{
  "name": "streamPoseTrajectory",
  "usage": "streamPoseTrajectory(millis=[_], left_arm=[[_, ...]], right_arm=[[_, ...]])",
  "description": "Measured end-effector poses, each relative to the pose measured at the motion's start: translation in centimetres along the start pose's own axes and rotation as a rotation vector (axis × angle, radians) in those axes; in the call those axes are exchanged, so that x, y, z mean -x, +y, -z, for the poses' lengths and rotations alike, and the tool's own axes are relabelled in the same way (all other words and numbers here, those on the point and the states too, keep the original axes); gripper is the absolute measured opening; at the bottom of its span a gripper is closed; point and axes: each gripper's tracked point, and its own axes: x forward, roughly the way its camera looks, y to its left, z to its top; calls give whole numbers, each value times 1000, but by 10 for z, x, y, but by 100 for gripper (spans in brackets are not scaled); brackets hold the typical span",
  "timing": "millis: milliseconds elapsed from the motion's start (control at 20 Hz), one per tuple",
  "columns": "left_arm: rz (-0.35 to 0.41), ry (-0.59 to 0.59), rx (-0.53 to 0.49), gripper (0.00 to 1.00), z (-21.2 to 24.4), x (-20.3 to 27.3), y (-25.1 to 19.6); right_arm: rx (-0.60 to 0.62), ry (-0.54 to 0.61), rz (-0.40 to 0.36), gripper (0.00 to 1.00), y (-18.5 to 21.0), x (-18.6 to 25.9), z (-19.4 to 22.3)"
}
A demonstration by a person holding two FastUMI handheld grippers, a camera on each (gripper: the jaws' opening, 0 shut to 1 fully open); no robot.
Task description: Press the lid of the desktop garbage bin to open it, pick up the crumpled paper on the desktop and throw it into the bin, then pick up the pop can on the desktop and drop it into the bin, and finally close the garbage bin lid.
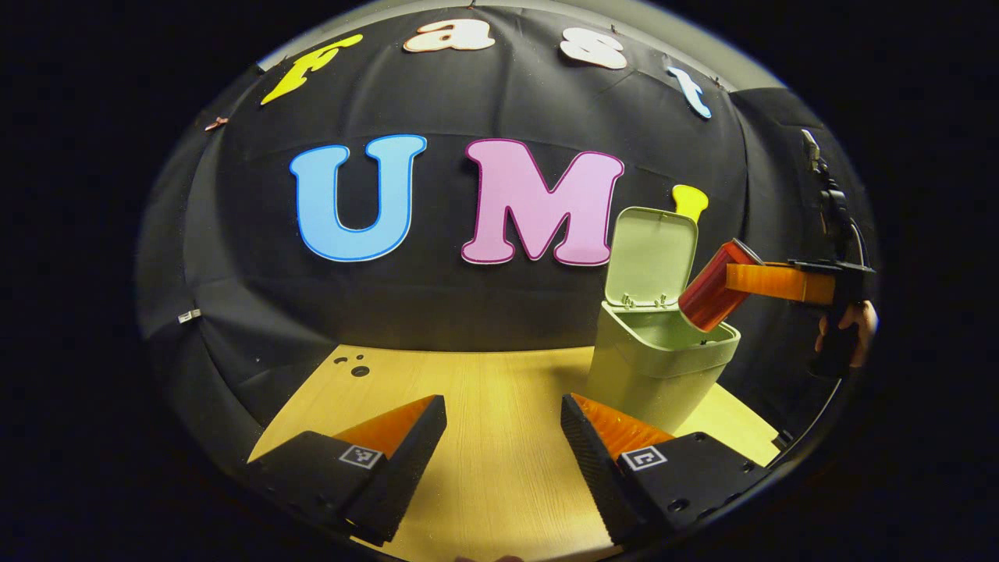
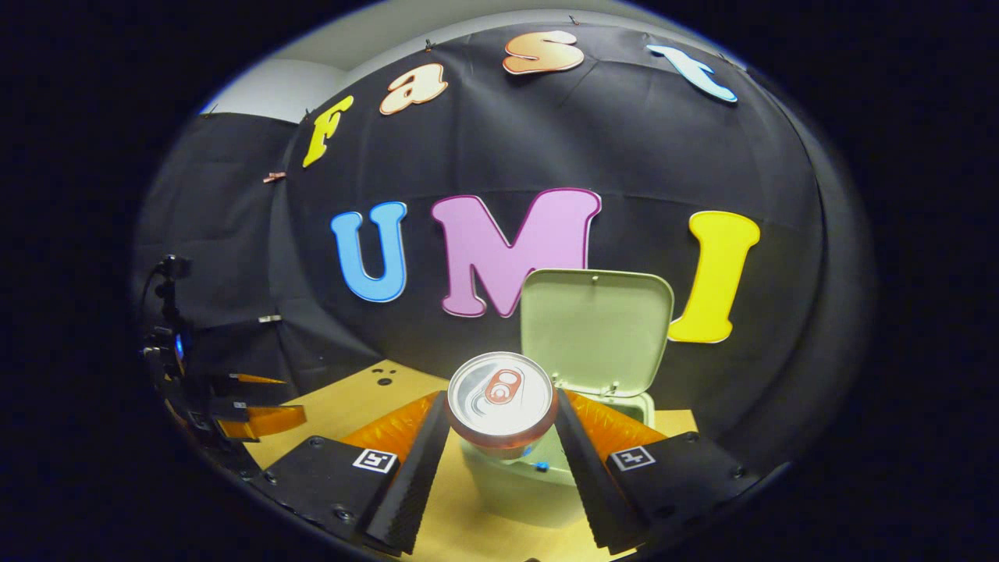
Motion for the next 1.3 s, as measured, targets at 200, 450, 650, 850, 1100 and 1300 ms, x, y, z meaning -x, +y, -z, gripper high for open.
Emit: streamPoseTrajectory(millis=[200,450,650,850,1100,1300], left_arm=[[-22,-3,1,95,-1,1,5],[-45,3,10,95,1,2,10],[-60,12,15,95,5,3,13],[-68,22,22,95,8,3,15],[-75,33,28,95,13,3,19],[-76,35,28,95,11,0,19]], right_arm=[[-1,45,71,83,-32,-18,9],[16,128,110,83,-55,-38,38],[16,183,124,83,-62,-50,61],[2,233,134,83,-66,-56,84],[-24,282,147,84,-72,-60,105],[-57,294,164,84,-76,-61,112]])
